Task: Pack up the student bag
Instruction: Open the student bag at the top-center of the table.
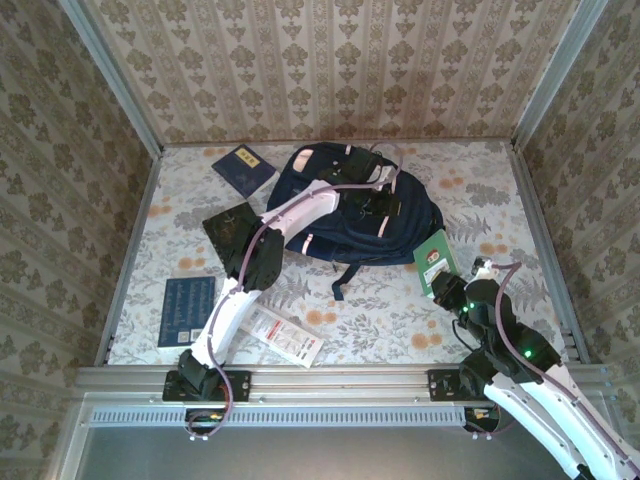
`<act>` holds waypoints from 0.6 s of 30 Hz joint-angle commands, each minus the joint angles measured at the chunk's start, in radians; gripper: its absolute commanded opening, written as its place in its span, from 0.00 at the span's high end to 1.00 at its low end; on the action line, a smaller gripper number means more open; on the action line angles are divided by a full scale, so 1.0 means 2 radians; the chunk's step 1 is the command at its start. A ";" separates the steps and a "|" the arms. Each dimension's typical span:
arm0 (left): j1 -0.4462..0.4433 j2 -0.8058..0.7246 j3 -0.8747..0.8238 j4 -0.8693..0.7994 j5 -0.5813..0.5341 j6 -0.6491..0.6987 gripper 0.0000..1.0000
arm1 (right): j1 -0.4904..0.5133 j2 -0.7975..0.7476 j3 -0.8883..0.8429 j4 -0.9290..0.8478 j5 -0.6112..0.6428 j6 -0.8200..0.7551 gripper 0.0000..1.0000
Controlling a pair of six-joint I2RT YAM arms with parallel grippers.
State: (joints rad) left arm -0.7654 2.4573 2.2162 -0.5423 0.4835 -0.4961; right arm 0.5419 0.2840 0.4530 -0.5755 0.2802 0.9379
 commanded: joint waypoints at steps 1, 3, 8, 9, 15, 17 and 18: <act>0.000 0.017 0.048 -0.068 -0.017 0.023 0.99 | -0.004 -0.014 0.015 -0.011 0.004 0.000 1.00; 0.004 0.007 0.071 -0.084 -0.006 0.025 1.00 | -0.004 -0.018 0.025 -0.020 0.008 -0.008 1.00; 0.023 -0.056 0.088 -0.096 0.034 0.035 1.00 | -0.005 -0.015 0.054 -0.032 0.027 -0.038 1.00; 0.028 -0.065 0.091 -0.101 0.041 0.037 1.00 | -0.005 -0.012 0.058 -0.031 0.028 -0.043 1.00; 0.057 -0.121 0.097 -0.125 0.112 0.049 1.00 | -0.008 0.033 0.106 -0.034 0.043 -0.085 1.00; 0.065 -0.140 0.094 -0.133 0.127 0.057 1.00 | -0.014 0.049 0.123 -0.027 0.041 -0.099 1.00; 0.069 -0.147 0.094 -0.136 0.132 0.061 1.00 | -0.017 0.055 0.130 -0.021 0.038 -0.105 1.00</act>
State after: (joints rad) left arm -0.6468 2.2757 2.3524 -0.7967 0.6384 -0.4255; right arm 0.5228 0.3714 0.6514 -0.6613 0.3183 0.8028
